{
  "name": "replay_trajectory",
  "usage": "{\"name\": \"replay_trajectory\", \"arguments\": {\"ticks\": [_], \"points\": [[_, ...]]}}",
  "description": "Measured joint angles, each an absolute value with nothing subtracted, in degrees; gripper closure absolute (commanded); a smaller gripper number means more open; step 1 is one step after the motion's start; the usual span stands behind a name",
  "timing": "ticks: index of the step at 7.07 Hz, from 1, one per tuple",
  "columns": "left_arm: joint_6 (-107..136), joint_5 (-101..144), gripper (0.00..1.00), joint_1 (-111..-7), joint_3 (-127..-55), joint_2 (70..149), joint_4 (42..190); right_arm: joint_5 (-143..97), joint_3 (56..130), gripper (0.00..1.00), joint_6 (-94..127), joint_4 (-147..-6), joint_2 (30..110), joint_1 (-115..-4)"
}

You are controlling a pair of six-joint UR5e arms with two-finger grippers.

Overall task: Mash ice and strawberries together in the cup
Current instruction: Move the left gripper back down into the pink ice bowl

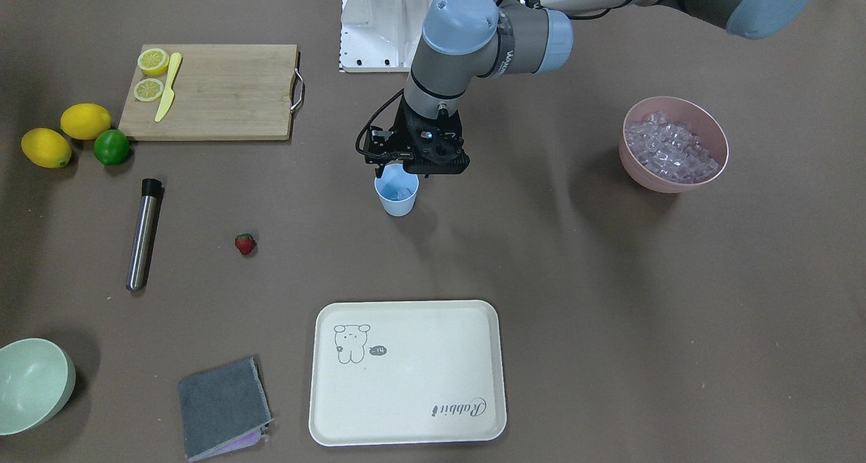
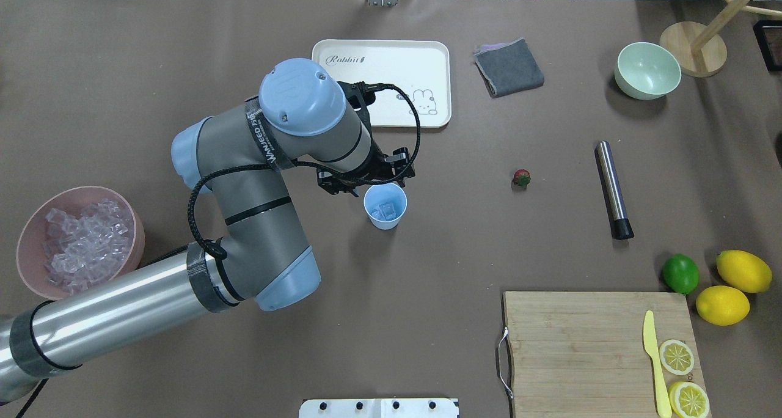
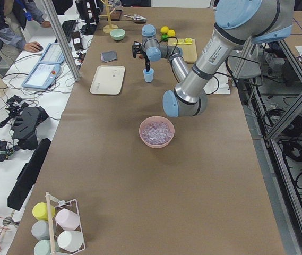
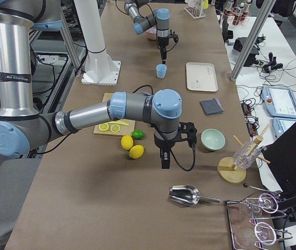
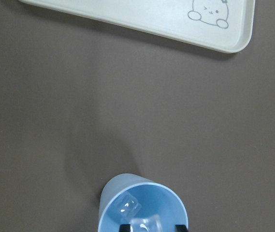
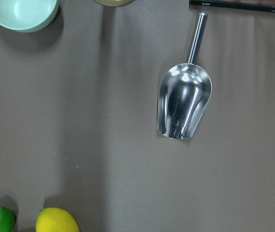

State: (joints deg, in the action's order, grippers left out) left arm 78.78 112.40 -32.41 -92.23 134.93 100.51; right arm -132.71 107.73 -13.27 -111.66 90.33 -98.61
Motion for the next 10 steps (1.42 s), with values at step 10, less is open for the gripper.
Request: {"name": "replay_trajectory", "arguments": {"ticks": [10], "points": [[36.42, 132.86, 0.14, -55.23, -109.19, 85.43, 118.35, -132.71, 107.39, 0.00, -13.27, -111.71, 90.19, -98.61]]}}
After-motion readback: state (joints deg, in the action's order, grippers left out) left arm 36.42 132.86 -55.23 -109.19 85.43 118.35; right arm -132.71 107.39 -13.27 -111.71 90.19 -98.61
